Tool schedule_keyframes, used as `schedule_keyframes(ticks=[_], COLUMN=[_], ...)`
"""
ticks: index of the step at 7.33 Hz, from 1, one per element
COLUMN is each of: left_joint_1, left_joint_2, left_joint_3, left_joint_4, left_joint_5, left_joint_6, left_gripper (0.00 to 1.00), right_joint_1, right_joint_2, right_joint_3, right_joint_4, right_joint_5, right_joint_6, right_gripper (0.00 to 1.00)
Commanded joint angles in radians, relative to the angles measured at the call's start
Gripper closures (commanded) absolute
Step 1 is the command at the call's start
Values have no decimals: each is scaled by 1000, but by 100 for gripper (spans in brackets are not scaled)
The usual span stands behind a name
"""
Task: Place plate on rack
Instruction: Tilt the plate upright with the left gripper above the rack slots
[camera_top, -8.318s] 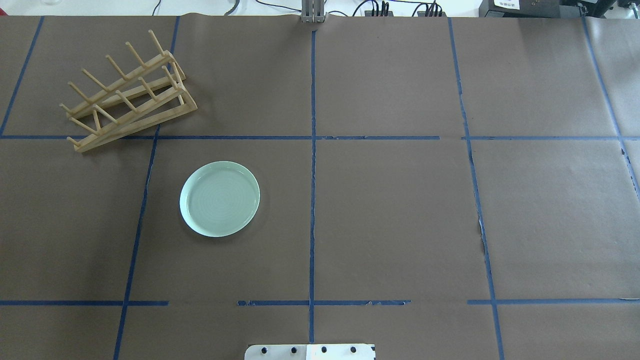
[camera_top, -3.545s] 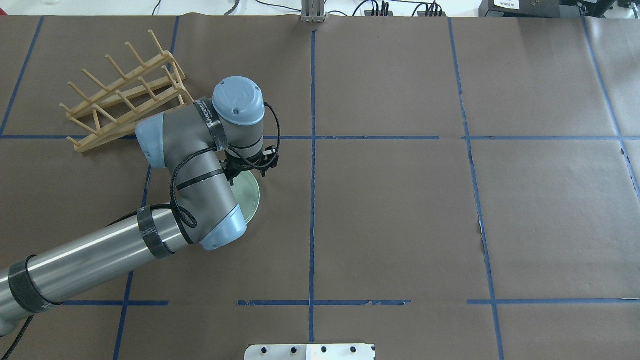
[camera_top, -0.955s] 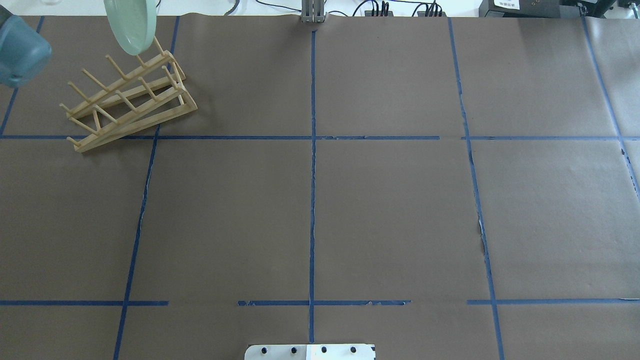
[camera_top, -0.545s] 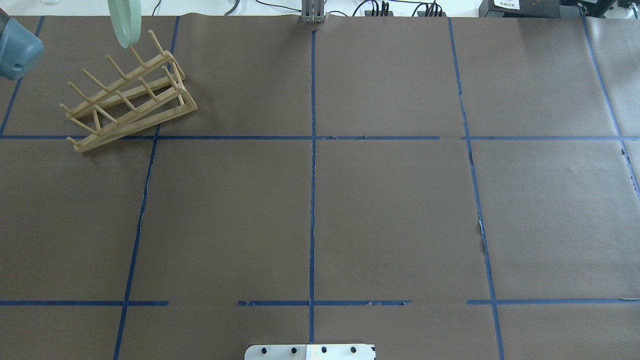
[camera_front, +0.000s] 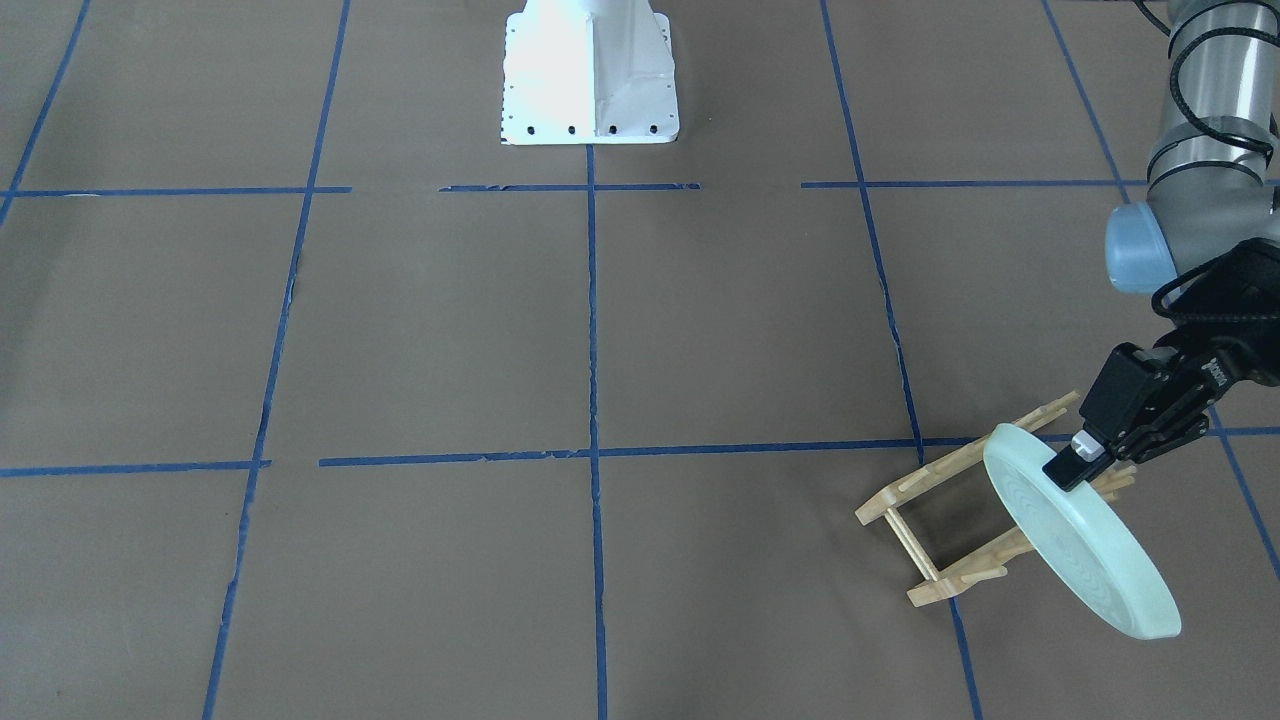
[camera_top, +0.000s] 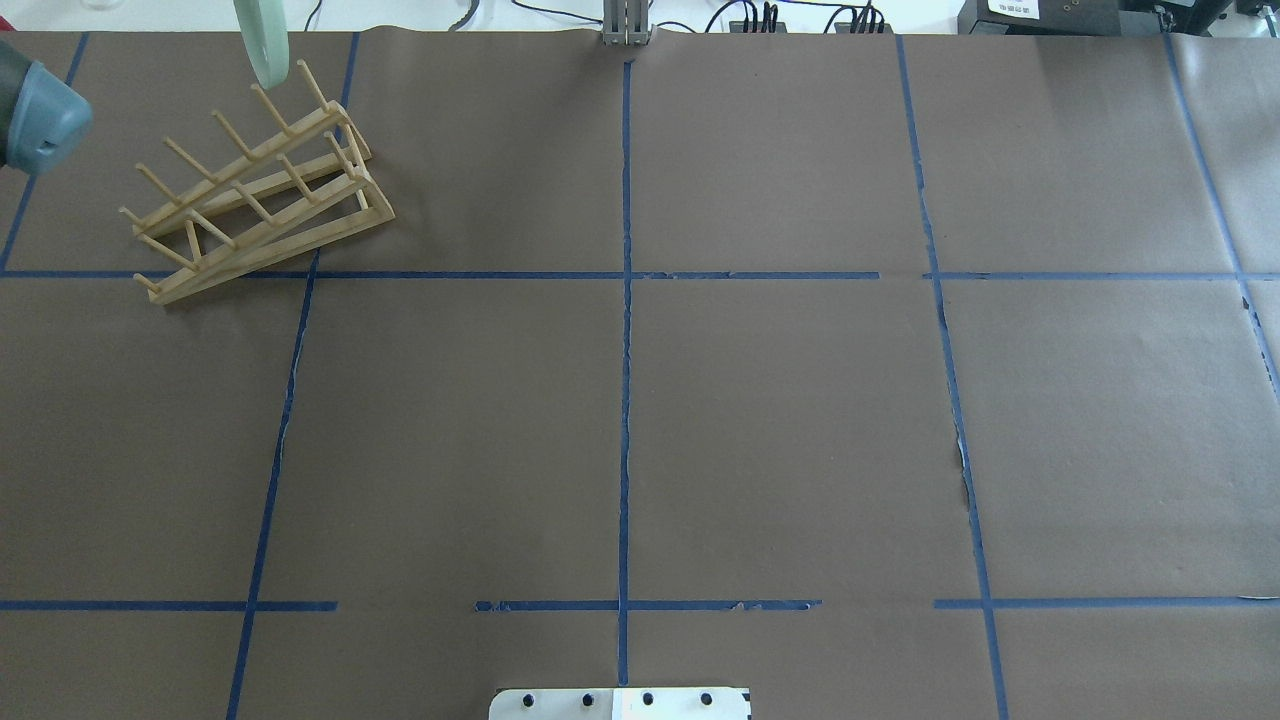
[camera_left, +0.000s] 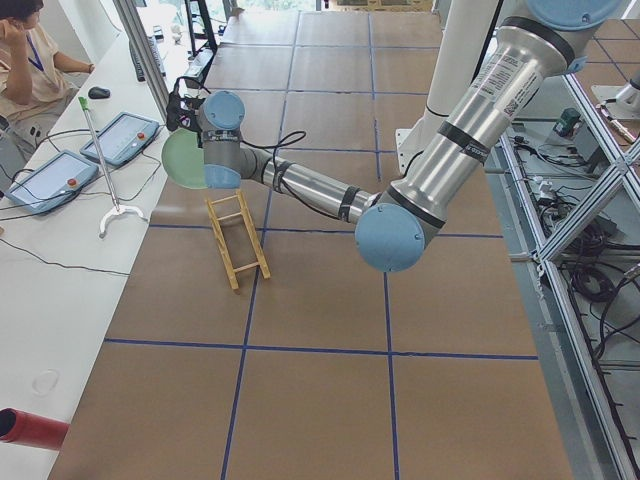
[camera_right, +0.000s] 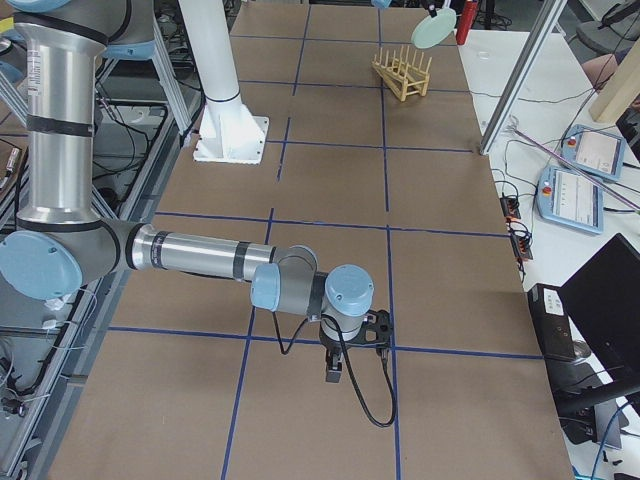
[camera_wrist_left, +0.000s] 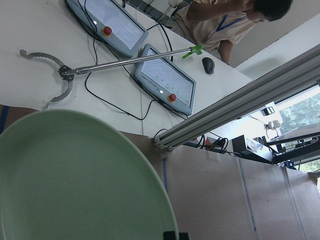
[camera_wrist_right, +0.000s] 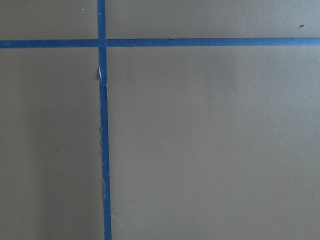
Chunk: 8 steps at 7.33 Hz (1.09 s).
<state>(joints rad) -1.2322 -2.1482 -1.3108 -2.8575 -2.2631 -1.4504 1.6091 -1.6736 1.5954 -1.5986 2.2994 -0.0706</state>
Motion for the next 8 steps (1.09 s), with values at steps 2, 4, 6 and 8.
schedule_keyframes(ticks=[2, 4, 6, 8], left_joint_1=[28, 42, 62, 74], left_joint_2=[1, 16, 50, 64], left_joint_3=[19, 21, 10, 11], left_joint_4=[-34, -37, -60, -74], left_joint_5=[14, 13, 13, 14], left_joint_6=[-18, -18, -18, -18], left_gripper=[100, 100, 100, 100], right_joint_1=[0, 0, 0, 0], right_joint_2=[0, 0, 0, 0], right_joint_3=[0, 0, 0, 0], right_joint_4=[-1, -1, 0, -1], right_joint_5=[0, 0, 0, 0], right_joint_6=[0, 0, 0, 0], right_gripper=[0, 0, 0, 0])
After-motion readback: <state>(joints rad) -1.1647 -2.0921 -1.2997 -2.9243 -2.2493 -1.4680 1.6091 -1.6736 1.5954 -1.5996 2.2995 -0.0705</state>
